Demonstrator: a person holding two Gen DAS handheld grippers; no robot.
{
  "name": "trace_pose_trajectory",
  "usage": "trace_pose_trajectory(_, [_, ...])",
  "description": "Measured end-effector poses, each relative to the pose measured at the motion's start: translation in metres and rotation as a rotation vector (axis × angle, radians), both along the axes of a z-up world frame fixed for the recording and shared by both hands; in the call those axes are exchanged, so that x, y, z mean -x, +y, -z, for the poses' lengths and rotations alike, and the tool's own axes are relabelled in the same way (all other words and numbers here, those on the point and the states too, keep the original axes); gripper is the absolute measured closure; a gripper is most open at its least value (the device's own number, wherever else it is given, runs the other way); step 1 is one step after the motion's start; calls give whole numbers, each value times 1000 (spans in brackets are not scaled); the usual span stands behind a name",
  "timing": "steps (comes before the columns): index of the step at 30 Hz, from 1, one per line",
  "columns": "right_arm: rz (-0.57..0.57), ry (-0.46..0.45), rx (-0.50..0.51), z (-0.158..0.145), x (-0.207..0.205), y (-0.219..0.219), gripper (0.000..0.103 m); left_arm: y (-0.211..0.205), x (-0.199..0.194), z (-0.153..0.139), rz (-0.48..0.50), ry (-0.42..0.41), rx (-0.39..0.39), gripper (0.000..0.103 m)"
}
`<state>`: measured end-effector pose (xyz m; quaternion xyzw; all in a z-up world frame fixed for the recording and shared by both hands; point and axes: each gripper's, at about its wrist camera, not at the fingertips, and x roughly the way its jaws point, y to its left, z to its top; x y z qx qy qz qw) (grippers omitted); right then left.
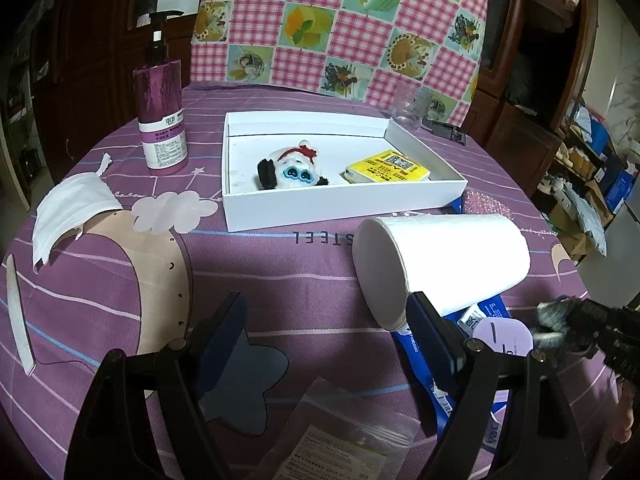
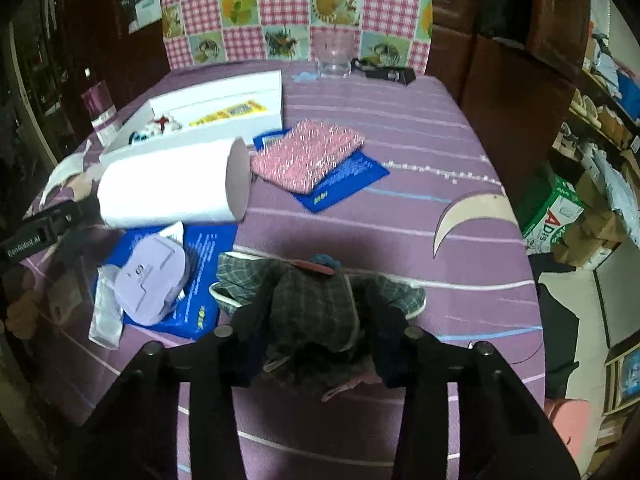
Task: Organize soft objects
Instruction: 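Grasp the plaid cloth with the pink ring using the right gripper and lift it, then grasp the lavender mask pad with the left gripper while the right gripper holds the plaid cloth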
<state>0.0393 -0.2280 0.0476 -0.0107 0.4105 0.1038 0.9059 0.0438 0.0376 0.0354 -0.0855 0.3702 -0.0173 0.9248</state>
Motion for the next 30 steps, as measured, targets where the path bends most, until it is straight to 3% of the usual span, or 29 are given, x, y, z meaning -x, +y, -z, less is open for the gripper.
trace_pose_trajectory(6, [30, -75, -113, -13, 4, -14, 68, 1, 5, -3, 8, -13, 14, 21])
trace_pose_trajectory(13, [-28, -137, -195, -21, 10, -9, 68, -7, 22, -6, 84, -38, 37, 21])
trace_pose_trajectory(19, [-1, -113, -213, -18, 8, -11, 68, -26, 37, -16, 196, -68, 30, 21])
trace_pose_trajectory(30, [49, -116, -265, -21, 8, -25, 68, -89, 27, -21, 333, -21, -6, 21])
